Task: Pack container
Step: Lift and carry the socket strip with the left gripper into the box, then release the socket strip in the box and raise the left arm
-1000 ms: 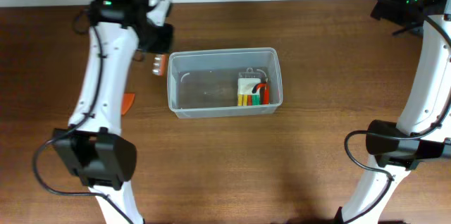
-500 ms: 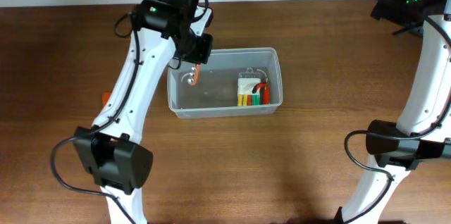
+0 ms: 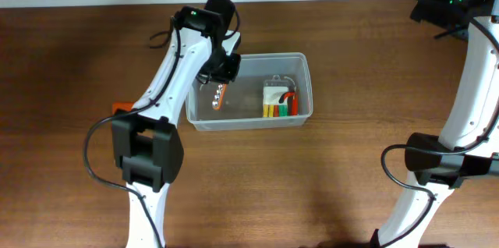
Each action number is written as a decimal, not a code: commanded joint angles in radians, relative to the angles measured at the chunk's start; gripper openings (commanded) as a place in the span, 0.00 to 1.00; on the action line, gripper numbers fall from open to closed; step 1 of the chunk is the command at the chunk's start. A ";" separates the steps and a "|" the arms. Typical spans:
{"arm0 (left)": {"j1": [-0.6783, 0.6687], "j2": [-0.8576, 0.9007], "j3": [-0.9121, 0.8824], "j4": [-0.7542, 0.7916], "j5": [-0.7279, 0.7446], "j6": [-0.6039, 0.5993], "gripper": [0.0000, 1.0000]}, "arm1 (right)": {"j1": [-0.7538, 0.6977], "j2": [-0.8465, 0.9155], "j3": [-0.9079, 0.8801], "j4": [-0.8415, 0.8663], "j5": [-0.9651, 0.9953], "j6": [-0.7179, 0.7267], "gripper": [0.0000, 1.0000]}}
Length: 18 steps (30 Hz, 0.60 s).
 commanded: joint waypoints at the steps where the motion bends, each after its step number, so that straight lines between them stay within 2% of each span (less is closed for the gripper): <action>1: -0.011 0.019 0.010 -0.007 -0.003 -0.009 0.02 | -0.003 -0.015 0.014 0.000 0.009 0.005 0.99; 14: -0.013 0.030 -0.095 0.015 -0.003 -0.009 0.03 | -0.003 -0.015 0.014 0.000 0.009 0.005 0.99; 18: -0.013 0.030 -0.095 0.024 -0.003 -0.009 0.10 | -0.003 -0.015 0.014 0.000 0.009 0.005 0.99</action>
